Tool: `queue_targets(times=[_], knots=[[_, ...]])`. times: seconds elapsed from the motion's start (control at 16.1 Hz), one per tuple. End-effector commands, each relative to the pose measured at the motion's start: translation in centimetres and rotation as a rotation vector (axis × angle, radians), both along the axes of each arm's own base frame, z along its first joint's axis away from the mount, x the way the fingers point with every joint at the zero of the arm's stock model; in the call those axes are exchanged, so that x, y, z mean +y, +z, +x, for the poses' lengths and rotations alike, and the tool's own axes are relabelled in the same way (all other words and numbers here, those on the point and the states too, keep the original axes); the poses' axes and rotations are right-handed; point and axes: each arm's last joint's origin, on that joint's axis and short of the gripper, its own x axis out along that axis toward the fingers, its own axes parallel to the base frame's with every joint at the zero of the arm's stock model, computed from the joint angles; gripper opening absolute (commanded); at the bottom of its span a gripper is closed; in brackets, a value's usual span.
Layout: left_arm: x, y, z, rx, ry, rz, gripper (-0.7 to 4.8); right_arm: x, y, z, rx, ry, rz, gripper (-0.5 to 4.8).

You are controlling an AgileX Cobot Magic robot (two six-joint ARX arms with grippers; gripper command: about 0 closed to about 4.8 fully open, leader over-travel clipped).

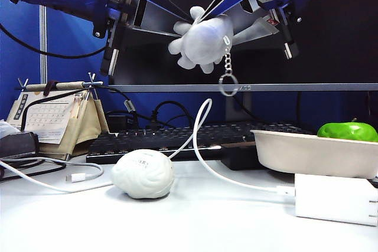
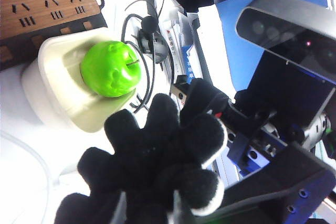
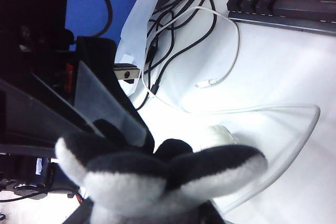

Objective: Place the tilting octopus upright.

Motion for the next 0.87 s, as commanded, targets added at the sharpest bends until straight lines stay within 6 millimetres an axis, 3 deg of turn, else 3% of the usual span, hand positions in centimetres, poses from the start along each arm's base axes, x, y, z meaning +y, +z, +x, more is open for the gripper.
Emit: queue_targets(times=[0.06,0.12,0.25,0.56,0.87], knots=[[0.0,0.2,0.1,-0.023,0.036,0.006,1.7,0.1,0.4,0.0,-0.02,0.012,0.019,2.27],[0.0,0.2,0.2,-0.024,0.043,0.008,2.14,0.1,0.4,0.0,-0.021,0.012,0.019,2.27],[0.1,0.2,0.2,-0.027,0.057,0.013,2.47,0.1,0.4,0.0,-0.023,0.012,0.02,2.14],[1.2,0.9,1.4,-0.132,0.178,-0.003,2.47,0.1,0.4,0.0,-0.021,0.012,0.019,2.14],[2.1,4.2,1.3,-0.366,0.026,-0.191,2.47,0.2,0.8,0.2,-0.05,0.012,0.033,2.14]])
